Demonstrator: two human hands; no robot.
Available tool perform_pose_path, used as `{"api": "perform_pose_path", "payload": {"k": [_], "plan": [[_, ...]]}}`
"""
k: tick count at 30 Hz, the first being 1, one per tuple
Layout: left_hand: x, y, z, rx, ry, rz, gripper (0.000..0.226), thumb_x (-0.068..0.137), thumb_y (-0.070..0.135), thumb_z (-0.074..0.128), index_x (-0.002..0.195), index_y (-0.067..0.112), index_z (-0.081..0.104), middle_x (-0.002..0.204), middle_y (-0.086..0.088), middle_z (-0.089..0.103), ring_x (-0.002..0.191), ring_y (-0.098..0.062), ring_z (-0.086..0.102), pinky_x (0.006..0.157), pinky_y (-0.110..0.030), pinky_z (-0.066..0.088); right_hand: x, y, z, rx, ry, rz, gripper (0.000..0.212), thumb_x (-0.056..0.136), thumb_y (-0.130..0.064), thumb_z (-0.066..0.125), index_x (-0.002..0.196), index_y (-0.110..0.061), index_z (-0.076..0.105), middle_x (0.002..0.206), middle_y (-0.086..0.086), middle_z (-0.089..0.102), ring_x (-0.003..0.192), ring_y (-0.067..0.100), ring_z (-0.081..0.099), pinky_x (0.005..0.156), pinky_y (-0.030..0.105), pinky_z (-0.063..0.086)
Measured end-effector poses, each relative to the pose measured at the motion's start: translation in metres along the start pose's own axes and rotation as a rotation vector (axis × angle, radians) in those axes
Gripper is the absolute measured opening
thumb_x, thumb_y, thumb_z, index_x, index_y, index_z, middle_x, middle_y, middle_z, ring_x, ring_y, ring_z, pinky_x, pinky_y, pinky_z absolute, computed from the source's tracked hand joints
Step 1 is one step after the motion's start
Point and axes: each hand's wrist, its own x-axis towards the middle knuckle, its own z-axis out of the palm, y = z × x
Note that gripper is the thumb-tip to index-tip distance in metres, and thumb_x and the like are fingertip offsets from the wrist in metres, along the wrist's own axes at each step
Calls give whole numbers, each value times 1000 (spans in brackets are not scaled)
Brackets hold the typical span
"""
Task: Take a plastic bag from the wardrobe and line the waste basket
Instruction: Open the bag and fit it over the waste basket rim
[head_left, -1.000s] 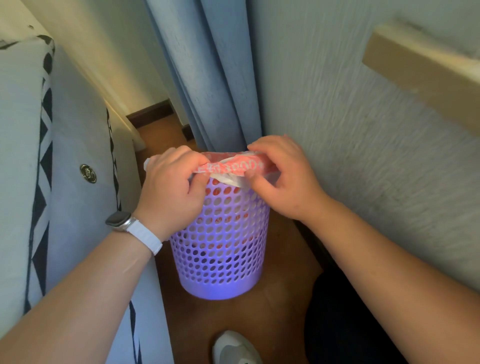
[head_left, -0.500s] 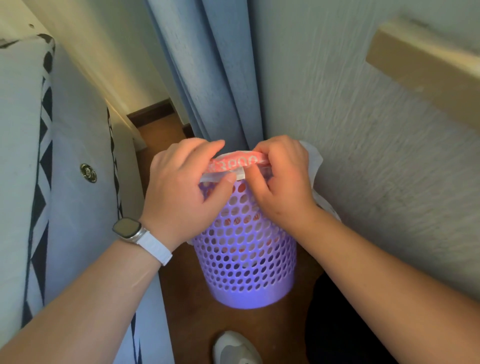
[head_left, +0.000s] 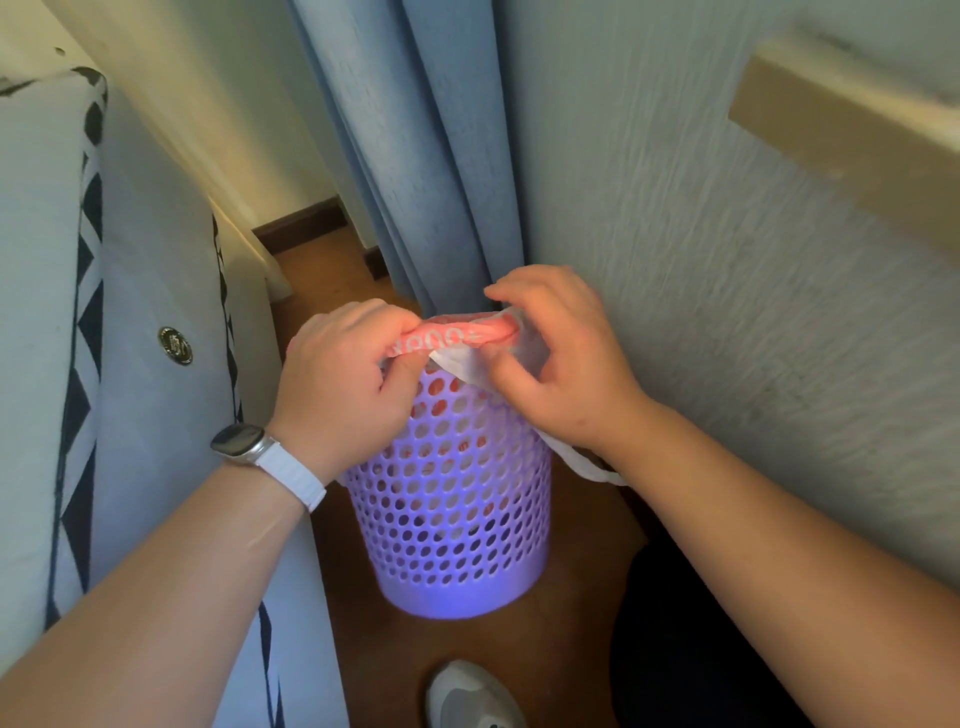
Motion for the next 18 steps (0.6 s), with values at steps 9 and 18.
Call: {"api": "perform_pose_path", "payload": {"k": [9, 18], "plan": [[0, -1, 0, -58, 92, -16, 31, 90, 28, 45, 88, 5, 65, 79, 6, 51, 74, -15, 49, 66, -32, 37, -2, 10, 3, 5, 67, 105, 28, 90, -33, 51, 98, -9, 63, 93, 8, 62, 88, 27, 56, 82, 46, 43], [-1, 17, -3, -8, 107, 65, 39, 93, 34, 51, 120, 10, 64, 109, -6, 68, 100, -25, 61, 88, -42, 42, -2, -6, 11, -75, 161, 74, 29, 91, -35, 53, 97, -10, 65, 90, 7, 59, 86, 25, 54, 81, 38, 36]]}}
